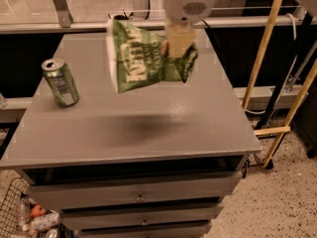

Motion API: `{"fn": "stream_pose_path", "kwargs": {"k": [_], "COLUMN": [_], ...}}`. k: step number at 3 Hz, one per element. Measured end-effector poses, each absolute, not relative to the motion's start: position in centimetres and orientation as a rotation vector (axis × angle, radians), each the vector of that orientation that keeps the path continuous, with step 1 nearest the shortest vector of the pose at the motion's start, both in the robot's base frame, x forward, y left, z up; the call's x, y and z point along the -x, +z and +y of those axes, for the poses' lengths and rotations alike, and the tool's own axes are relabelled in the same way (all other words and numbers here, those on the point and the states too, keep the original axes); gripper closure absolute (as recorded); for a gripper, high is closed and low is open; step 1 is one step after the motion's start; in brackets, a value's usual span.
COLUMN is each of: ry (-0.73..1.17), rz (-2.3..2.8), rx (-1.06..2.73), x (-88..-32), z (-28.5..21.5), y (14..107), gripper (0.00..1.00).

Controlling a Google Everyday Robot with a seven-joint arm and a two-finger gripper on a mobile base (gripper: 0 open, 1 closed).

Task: Move green jalapeno chip bag near green can

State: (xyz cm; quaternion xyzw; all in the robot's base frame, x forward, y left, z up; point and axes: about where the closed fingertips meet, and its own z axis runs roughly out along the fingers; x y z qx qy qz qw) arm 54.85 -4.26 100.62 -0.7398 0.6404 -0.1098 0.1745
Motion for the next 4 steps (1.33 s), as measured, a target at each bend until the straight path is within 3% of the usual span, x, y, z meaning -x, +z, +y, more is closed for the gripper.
{"fn": "stream_pose_path", "kwargs": {"k": [2,4], "ry": [-0.415,-0.421], "rz": [1.541,1.438], "rx": [2.432,2.613], "x": [-57.2,-59.1], "z": [7.0,11.0], "y": [96.5,91.4], "gripper": [1.00,1.00]}}
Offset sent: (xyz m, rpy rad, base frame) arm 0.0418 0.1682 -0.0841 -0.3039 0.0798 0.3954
